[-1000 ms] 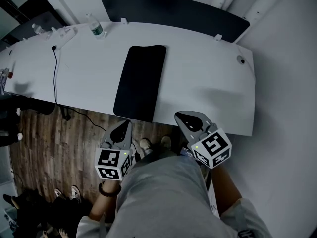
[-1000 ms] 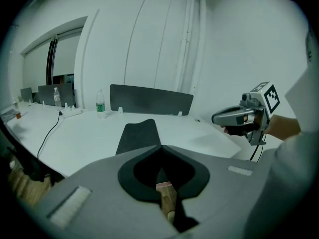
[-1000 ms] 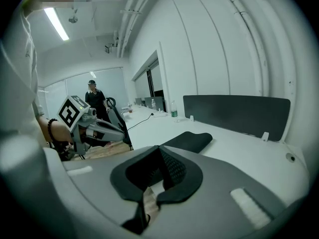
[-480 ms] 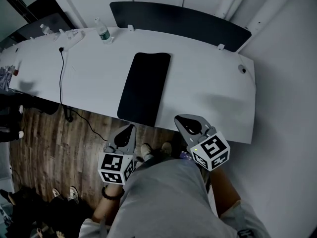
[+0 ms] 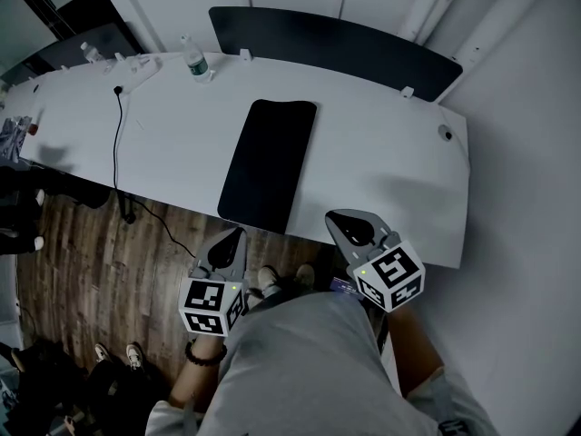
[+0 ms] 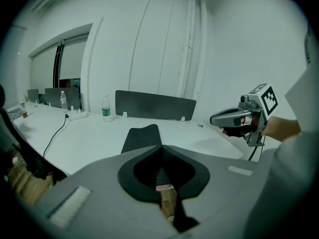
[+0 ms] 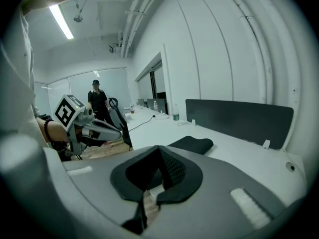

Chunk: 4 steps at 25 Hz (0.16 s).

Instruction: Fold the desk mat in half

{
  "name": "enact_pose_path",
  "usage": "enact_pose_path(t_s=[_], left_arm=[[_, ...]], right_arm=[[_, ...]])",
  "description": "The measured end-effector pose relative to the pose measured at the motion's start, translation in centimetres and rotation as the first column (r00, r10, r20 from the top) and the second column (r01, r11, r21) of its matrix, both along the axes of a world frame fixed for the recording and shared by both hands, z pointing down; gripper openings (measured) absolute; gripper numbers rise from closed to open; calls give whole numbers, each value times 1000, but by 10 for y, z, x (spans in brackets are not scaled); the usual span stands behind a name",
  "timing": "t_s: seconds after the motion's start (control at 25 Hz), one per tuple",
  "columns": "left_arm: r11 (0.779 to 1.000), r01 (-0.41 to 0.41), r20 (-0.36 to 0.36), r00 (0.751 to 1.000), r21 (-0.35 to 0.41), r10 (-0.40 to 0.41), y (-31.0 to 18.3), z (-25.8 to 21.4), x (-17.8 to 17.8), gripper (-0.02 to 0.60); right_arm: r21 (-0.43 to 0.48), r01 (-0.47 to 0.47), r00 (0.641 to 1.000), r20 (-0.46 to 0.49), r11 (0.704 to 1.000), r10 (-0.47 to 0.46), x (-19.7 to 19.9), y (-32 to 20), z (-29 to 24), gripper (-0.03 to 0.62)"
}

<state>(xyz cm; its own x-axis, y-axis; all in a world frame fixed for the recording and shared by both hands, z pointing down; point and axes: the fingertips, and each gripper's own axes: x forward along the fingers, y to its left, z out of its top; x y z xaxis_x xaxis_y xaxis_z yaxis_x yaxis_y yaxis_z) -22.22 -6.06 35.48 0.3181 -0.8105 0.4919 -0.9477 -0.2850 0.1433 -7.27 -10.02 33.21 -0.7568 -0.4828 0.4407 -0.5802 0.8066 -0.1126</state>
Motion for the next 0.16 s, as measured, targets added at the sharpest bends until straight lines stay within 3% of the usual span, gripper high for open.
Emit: enact_pose_path(t_s=[0.16], left_arm=[[1000,5,-17,1000,-2,-5,-1,0,-3,18]], right_arm=[[0,0,1000,-10,1000,0,2,-2,4,5]])
